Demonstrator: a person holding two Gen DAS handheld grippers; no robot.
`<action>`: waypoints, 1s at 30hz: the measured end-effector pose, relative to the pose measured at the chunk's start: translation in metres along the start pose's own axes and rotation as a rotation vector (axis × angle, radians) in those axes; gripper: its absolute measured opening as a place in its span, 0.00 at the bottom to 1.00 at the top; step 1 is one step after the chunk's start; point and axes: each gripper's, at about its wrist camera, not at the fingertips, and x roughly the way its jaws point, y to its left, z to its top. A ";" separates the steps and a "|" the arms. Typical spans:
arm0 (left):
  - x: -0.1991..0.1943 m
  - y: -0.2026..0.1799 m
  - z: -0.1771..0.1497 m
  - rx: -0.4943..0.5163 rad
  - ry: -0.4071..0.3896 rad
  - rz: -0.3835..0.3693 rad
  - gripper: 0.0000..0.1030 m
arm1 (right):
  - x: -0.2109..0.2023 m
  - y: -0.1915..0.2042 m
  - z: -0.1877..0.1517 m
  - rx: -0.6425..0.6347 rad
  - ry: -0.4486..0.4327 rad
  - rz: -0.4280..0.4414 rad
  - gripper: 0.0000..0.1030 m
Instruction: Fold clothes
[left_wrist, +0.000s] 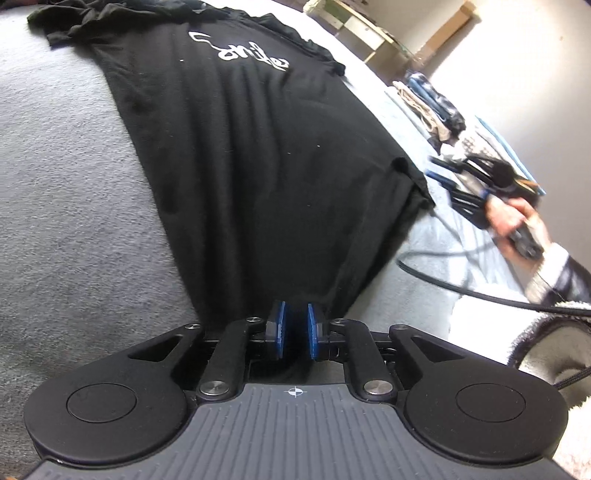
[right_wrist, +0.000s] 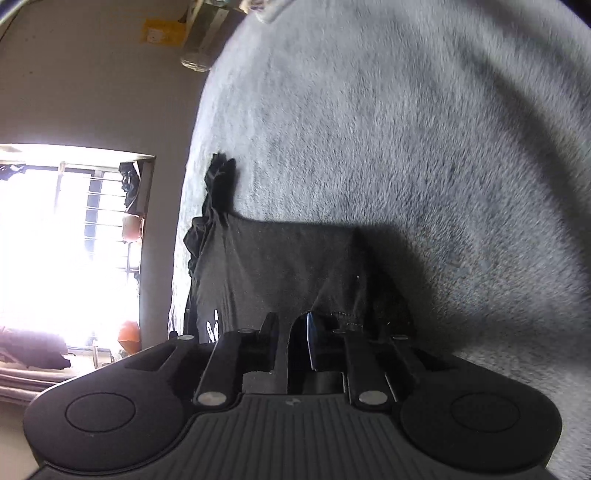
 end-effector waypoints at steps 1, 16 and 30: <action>0.000 0.001 0.000 -0.002 -0.001 0.002 0.12 | -0.010 -0.001 0.001 -0.016 -0.016 -0.020 0.21; -0.010 0.002 -0.011 -0.046 -0.002 0.062 0.14 | -0.010 -0.010 -0.011 -0.278 0.083 -0.188 0.20; -0.006 0.012 -0.008 -0.056 0.013 0.061 0.14 | -0.025 0.011 -0.006 -0.438 0.018 -0.298 0.00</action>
